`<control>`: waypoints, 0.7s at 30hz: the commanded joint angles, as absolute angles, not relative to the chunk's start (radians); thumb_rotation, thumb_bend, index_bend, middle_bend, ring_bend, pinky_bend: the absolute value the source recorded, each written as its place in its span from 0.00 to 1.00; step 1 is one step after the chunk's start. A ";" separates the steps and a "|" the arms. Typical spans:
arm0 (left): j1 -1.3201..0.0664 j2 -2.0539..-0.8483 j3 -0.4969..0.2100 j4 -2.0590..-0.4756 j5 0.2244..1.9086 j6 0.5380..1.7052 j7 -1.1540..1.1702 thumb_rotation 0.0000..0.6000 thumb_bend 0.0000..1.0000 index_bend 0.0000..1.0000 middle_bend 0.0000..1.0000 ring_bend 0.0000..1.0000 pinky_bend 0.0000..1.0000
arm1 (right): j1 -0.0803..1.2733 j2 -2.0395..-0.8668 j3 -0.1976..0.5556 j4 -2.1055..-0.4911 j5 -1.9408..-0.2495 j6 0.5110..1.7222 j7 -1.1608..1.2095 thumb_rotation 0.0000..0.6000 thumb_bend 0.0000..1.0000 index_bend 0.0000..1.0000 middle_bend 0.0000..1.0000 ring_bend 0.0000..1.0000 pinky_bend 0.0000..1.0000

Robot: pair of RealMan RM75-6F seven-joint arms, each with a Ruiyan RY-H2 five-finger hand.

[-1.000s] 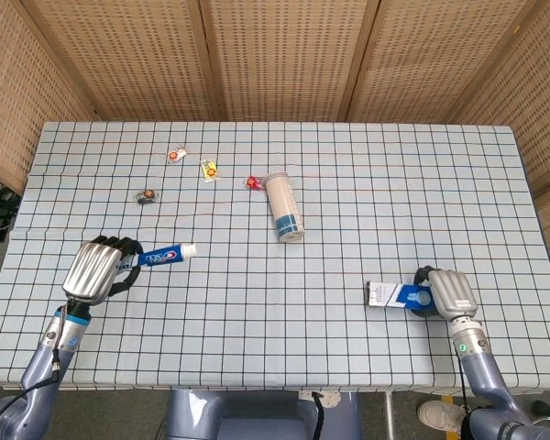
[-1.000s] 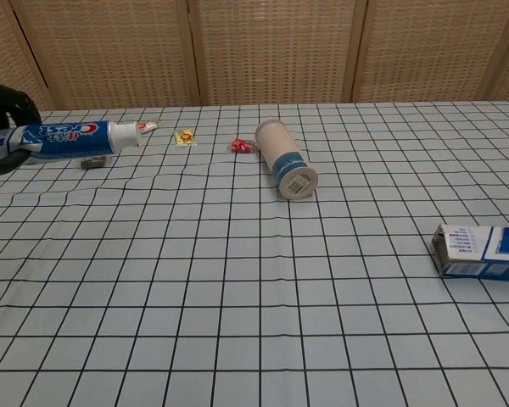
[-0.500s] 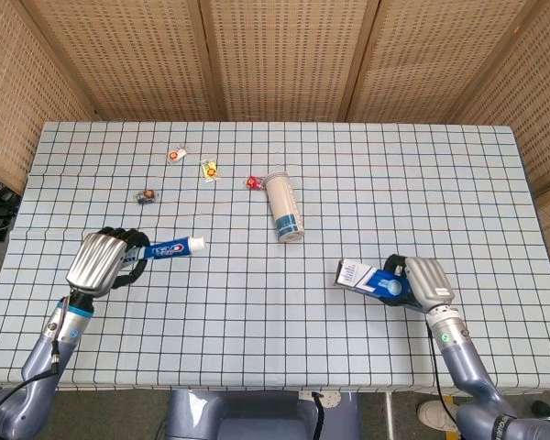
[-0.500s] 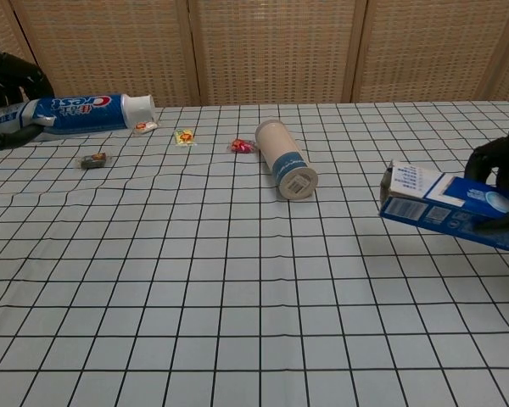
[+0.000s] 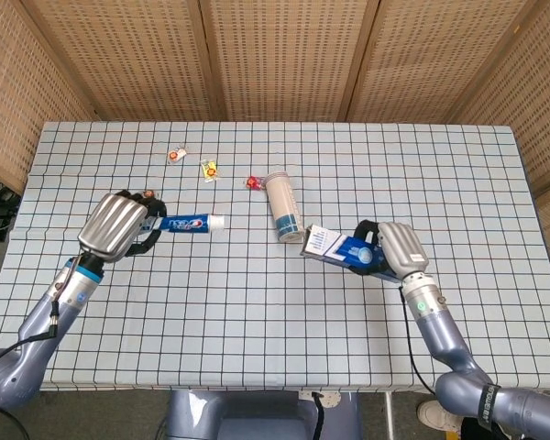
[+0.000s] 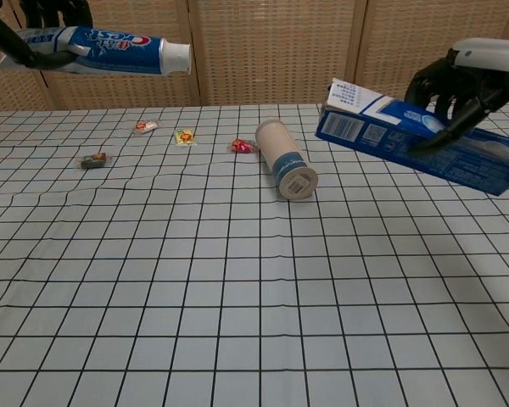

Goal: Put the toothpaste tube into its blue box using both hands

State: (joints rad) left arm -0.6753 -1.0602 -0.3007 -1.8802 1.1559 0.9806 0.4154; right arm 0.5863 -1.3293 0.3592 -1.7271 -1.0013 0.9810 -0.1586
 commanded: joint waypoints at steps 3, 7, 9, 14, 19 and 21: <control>-0.780 -1.016 -0.339 -1.898 1.042 0.885 0.480 1.00 0.66 0.87 0.52 0.50 0.46 | 0.640 -1.340 0.387 -1.720 -0.940 0.966 -0.188 1.00 0.24 0.78 0.61 0.66 0.70; -0.851 -0.996 -0.342 -1.899 0.960 0.827 0.523 1.00 0.66 0.87 0.52 0.50 0.46 | 0.661 -1.342 0.391 -1.720 -0.919 0.968 -0.194 1.00 0.24 0.78 0.61 0.66 0.70; -0.889 -0.992 -0.342 -1.897 0.921 0.803 0.545 1.00 0.66 0.87 0.52 0.50 0.46 | 0.668 -1.342 0.391 -1.722 -0.914 0.971 -0.193 1.00 0.24 0.78 0.61 0.66 0.70; -0.959 -0.990 -0.324 -1.898 0.855 0.783 0.601 1.00 0.66 0.87 0.52 0.50 0.46 | 0.676 -1.335 0.384 -1.729 -0.899 0.975 -0.194 1.00 0.24 0.78 0.61 0.66 0.70; -1.033 -0.987 -0.296 -1.893 0.769 0.779 0.673 1.00 0.66 0.87 0.52 0.50 0.46 | 0.679 -1.325 0.380 -1.745 -0.895 0.993 -0.194 1.00 0.24 0.78 0.61 0.66 0.70; -1.055 -0.992 -0.290 -1.896 0.739 0.786 0.686 1.00 0.66 0.87 0.52 0.50 0.46 | 0.678 -1.321 0.378 -1.750 -0.895 0.997 -0.191 1.00 0.24 0.78 0.61 0.66 0.70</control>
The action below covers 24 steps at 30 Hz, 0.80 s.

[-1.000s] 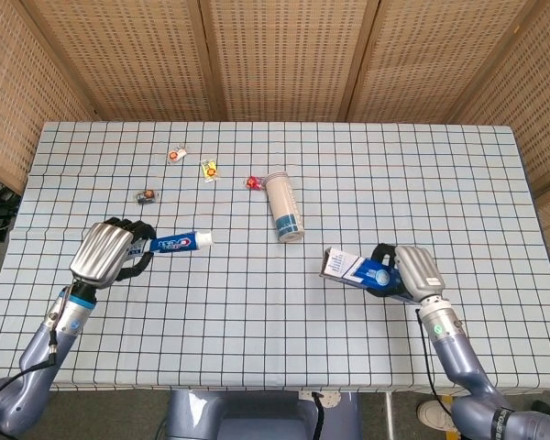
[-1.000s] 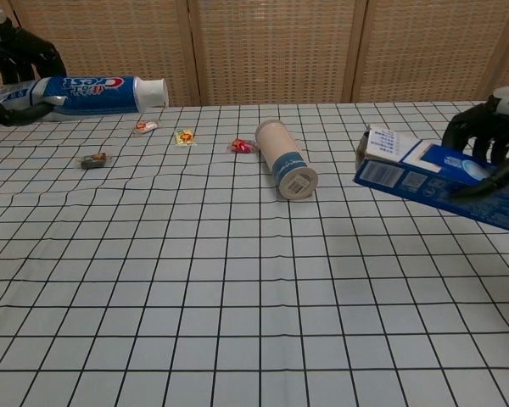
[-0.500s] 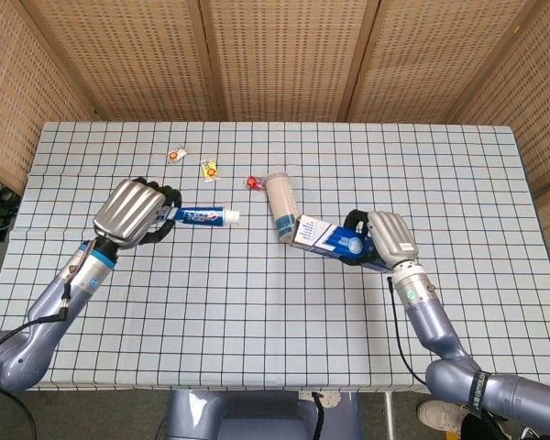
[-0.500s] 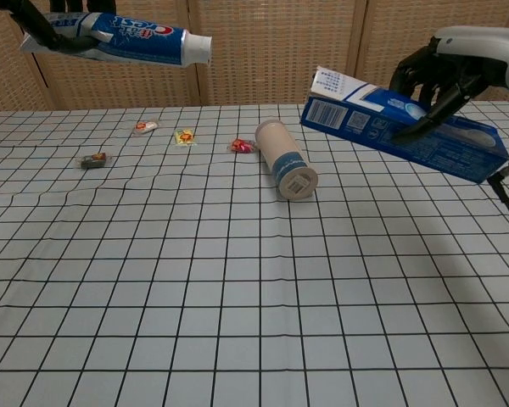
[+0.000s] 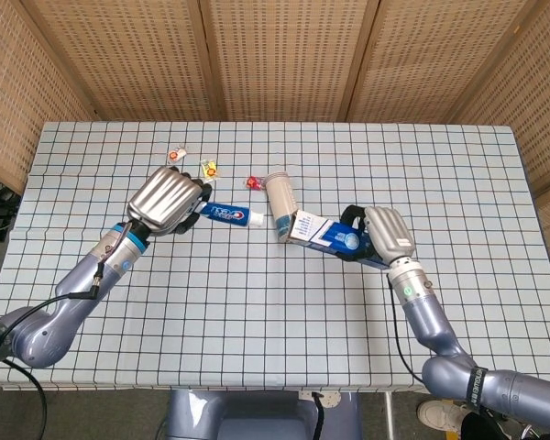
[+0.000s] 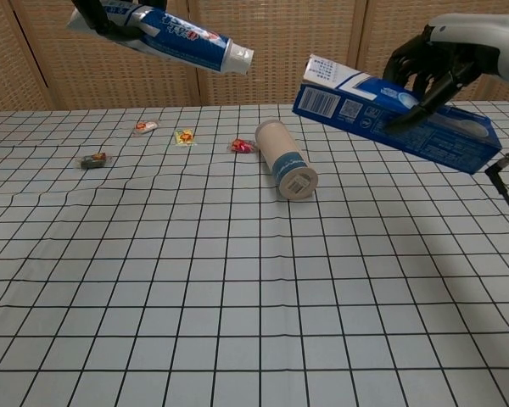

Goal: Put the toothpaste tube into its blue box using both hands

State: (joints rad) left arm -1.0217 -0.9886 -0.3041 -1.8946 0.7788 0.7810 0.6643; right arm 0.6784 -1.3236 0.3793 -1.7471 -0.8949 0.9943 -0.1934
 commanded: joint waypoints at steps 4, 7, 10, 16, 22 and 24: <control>-1.095 -1.001 -0.273 -1.903 0.694 0.802 0.718 1.00 0.66 0.87 0.52 0.50 0.46 | 0.677 -1.312 0.374 -1.757 -0.894 1.001 -0.181 1.00 0.24 0.78 0.61 0.66 0.70; -1.115 -1.014 -0.260 -1.912 0.672 0.832 0.730 1.00 0.66 0.87 0.52 0.50 0.46 | 0.676 -1.303 0.369 -1.762 -0.896 1.002 -0.172 1.00 0.24 0.78 0.61 0.66 0.70; -1.126 -1.027 -0.254 -1.914 0.663 0.855 0.724 1.00 0.66 0.87 0.52 0.50 0.46 | 0.675 -1.297 0.366 -1.766 -0.897 1.001 -0.161 1.00 0.24 0.78 0.61 0.66 0.70; -1.152 -1.051 -0.238 -1.906 0.652 0.876 0.723 1.00 0.66 0.87 0.52 0.50 0.46 | 0.677 -1.290 0.357 -1.770 -0.901 0.999 -0.144 1.00 0.24 0.78 0.61 0.66 0.70; -1.186 -1.109 -0.231 -1.880 0.650 0.894 0.717 1.00 0.66 0.87 0.52 0.50 0.46 | 0.677 -1.286 0.349 -1.769 -0.908 0.999 -0.123 1.00 0.24 0.78 0.61 0.66 0.70; -1.197 -1.119 -0.227 -1.874 0.649 0.894 0.717 1.00 0.67 0.87 0.52 0.50 0.46 | 0.677 -1.285 0.346 -1.770 -0.910 0.999 -0.117 1.00 0.24 0.78 0.61 0.66 0.70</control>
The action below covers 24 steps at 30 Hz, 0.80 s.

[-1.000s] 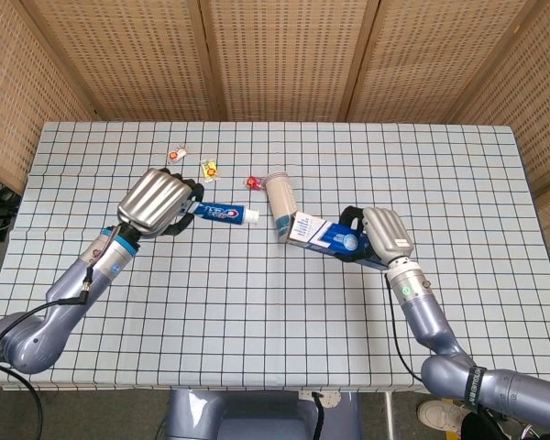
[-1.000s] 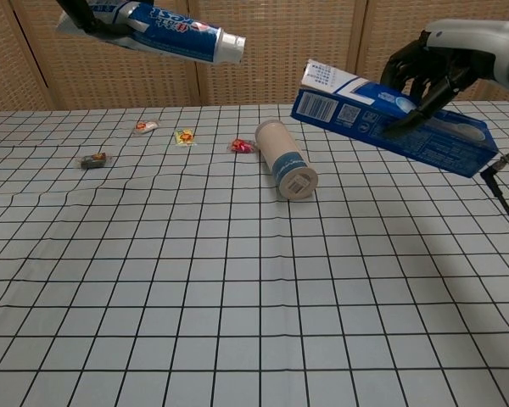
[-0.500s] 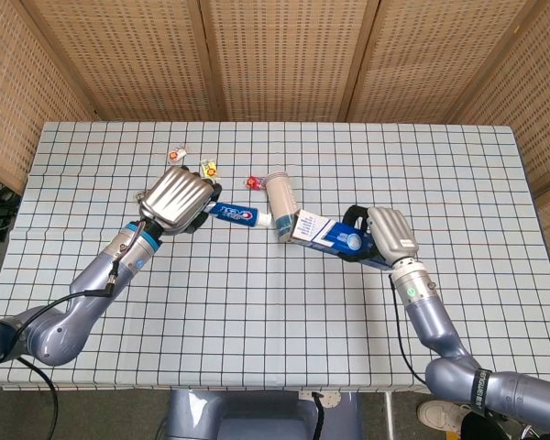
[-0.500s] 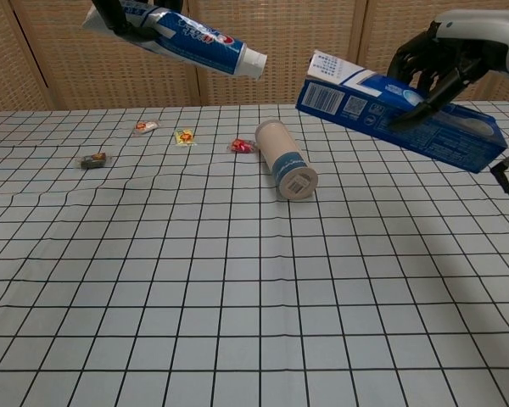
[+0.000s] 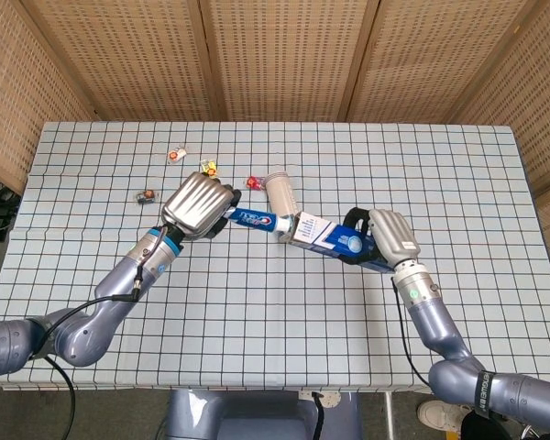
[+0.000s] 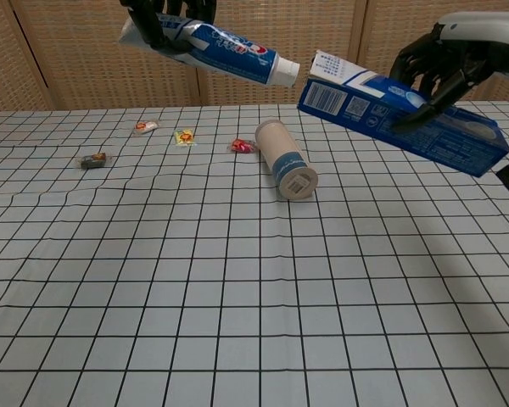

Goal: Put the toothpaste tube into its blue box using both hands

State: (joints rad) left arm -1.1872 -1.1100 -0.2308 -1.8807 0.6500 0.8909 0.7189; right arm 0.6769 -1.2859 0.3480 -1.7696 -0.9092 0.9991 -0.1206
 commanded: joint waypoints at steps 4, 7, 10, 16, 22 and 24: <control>-1.215 -1.137 -0.224 -1.866 0.648 0.897 0.714 1.00 0.67 0.87 0.52 0.50 0.46 | 0.678 -1.284 0.338 -1.774 -0.923 1.000 -0.113 1.00 0.24 0.78 0.61 0.66 0.70; -1.230 -1.148 -0.217 -1.861 0.644 0.895 0.720 1.00 0.67 0.87 0.52 0.50 0.46 | 0.679 -1.283 0.336 -1.783 -0.934 1.002 -0.103 1.00 0.24 0.78 0.61 0.66 0.70; -1.250 -1.156 -0.207 -1.858 0.634 0.896 0.739 1.00 0.66 0.87 0.52 0.50 0.46 | 0.679 -1.282 0.335 -1.792 -0.948 1.004 -0.091 1.00 0.24 0.78 0.61 0.66 0.70; -1.290 -1.176 -0.203 -1.856 0.619 0.916 0.775 1.00 0.66 0.87 0.52 0.50 0.46 | 0.680 -1.275 0.337 -1.810 -0.966 1.003 -0.066 1.00 0.24 0.79 0.61 0.66 0.70; -1.331 -1.203 -0.197 -1.857 0.625 0.956 0.832 1.00 0.66 0.85 0.52 0.50 0.45 | 0.680 -1.269 0.344 -1.814 -0.967 1.002 -0.036 1.00 0.24 0.79 0.61 0.66 0.70; -1.344 -1.216 -0.193 -1.854 0.638 0.974 0.857 1.00 0.66 0.84 0.51 0.50 0.44 | 0.679 -1.267 0.351 -1.814 -0.965 0.999 -0.015 1.00 0.24 0.79 0.61 0.66 0.70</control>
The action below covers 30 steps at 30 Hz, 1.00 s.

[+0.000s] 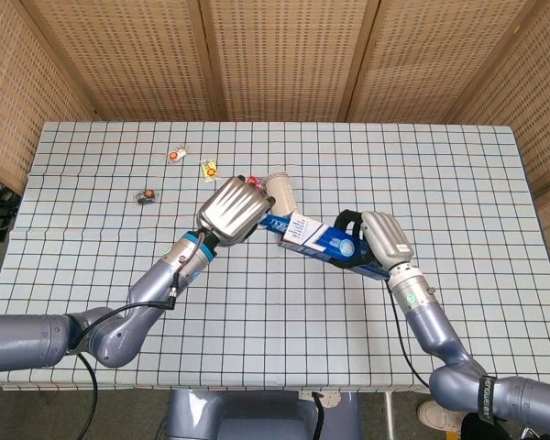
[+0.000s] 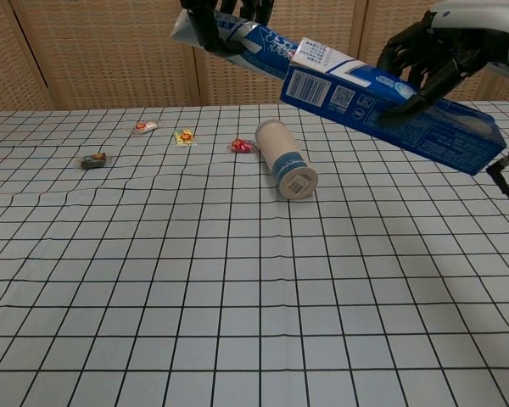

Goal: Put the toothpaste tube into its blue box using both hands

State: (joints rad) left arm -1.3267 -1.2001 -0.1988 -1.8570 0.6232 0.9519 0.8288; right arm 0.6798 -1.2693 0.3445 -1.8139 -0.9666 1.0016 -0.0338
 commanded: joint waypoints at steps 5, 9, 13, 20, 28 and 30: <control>-1.377 -1.230 -0.190 -1.835 0.668 1.003 0.921 1.00 0.65 0.79 0.46 0.46 0.39 | 0.671 -1.266 0.375 -1.809 -0.966 0.996 0.059 1.00 0.24 0.79 0.61 0.66 0.70; -1.410 -1.231 -0.195 -1.817 0.685 1.012 0.974 1.00 0.62 0.74 0.42 0.43 0.36 | 0.664 -1.262 0.389 -1.797 -0.972 0.982 0.127 1.00 0.24 0.79 0.61 0.67 0.70; -1.445 -1.232 -0.202 -1.802 0.689 1.013 1.024 1.00 0.51 0.66 0.34 0.36 0.29 | 0.656 -1.259 0.402 -1.787 -0.979 0.974 0.186 1.00 0.24 0.79 0.61 0.66 0.70; -1.477 -1.244 -0.219 -1.785 0.727 1.038 1.062 1.00 0.37 0.50 0.23 0.27 0.23 | 0.620 -1.263 0.432 -1.763 -1.020 0.998 0.331 1.00 0.24 0.80 0.61 0.67 0.70; -1.470 -1.220 -0.241 -1.819 0.759 1.089 1.059 1.00 0.22 0.30 0.12 0.17 0.18 | 0.588 -1.269 0.431 -1.718 -1.063 1.009 0.437 1.00 0.24 0.80 0.62 0.67 0.70; -1.460 -1.214 -0.240 -1.824 0.777 1.101 1.052 1.00 0.21 0.28 0.11 0.16 0.17 | 0.584 -1.272 0.430 -1.707 -1.068 1.010 0.454 1.00 0.24 0.80 0.62 0.67 0.70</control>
